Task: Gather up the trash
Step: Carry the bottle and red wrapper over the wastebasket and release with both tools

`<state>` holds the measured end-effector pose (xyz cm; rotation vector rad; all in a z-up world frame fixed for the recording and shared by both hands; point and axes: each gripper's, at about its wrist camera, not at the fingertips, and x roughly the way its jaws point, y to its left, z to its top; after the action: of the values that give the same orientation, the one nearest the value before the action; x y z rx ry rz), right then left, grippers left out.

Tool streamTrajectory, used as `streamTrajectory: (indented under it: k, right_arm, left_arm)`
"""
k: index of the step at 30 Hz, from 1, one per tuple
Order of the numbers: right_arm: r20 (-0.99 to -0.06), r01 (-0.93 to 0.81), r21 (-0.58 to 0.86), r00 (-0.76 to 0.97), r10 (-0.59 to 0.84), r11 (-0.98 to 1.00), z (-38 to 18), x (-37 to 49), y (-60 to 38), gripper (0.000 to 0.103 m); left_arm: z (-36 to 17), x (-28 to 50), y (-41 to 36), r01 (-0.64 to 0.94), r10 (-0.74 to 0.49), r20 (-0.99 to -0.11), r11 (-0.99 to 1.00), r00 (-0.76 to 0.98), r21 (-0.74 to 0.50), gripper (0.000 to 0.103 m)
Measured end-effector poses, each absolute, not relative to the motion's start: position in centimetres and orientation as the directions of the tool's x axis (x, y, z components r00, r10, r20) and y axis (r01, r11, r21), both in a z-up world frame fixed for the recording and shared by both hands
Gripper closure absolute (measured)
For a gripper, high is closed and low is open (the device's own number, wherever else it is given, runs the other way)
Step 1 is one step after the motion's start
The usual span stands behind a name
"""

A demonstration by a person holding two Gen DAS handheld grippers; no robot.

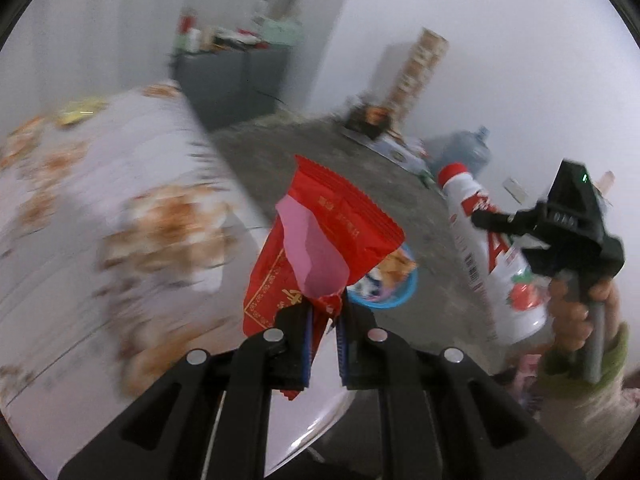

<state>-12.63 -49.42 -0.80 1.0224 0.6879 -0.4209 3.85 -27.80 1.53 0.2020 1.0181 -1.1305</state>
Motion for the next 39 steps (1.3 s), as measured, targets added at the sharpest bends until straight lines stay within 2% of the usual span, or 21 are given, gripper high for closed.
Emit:
streamTrajectory:
  k: [9,18,20,21,22,25,29,39]
  right_arm:
    - [-0.698,0.676,0.691,0.716,-0.006,0.258,-6.8,-16.0,-54.1,0.048]
    - [-0.704,0.704,0.701,0.708,-0.051,0.115,-11.2,-16.5,-60.3,0.048]
    - [-0.716,0.720,0.689,0.694,-0.072,0.088,-12.7,-15.8,-62.2,0.045]
    - [-0.719,0.723,0.685,0.690,-0.079,0.088,-13.3,-15.5,-62.9,0.041]
    - [-0.725,0.730,0.678,0.683,-0.089,0.083,-14.3,-15.2,-63.6,0.032]
    - [-0.777,0.782,0.623,0.622,-0.090,0.022,-17.5,-15.1,-64.4,0.031]
    - [-0.779,0.781,0.624,0.623,-0.074,0.015,-18.5,-15.7,-63.0,0.031]
    - [-0.803,0.809,0.557,0.583,-0.125,0.189,-14.1,-15.5,-59.3,0.031]
  left_arm:
    - [-3.1,2.4,-41.9,0.802,-0.551,-0.809,0.378,-0.206,-0.462,0.093]
    - [-8.1,0.6,-52.9,0.805,-0.434,-0.848,0.359,-0.305,-0.473,0.093]
    - [-8.7,0.6,-55.2,0.795,-0.415,-0.840,0.344,-0.349,-0.500,0.080]
    - [-9.1,0.4,-56.2,0.786,-0.399,-0.841,0.352,-0.366,-0.509,0.051]
    - [-9.3,0.5,-56.5,0.782,-0.390,-0.846,0.367,-0.363,-0.504,0.033]
    - [-9.8,0.9,-57.1,0.782,-0.395,-0.862,0.407,-0.316,-0.473,0.031]
    - [-9.0,1.3,-55.1,0.774,-0.426,-0.849,0.404,-0.313,-0.488,0.029]
    - [-2.9,3.3,-47.1,0.773,-0.565,-0.796,0.398,-0.218,-0.494,0.026]
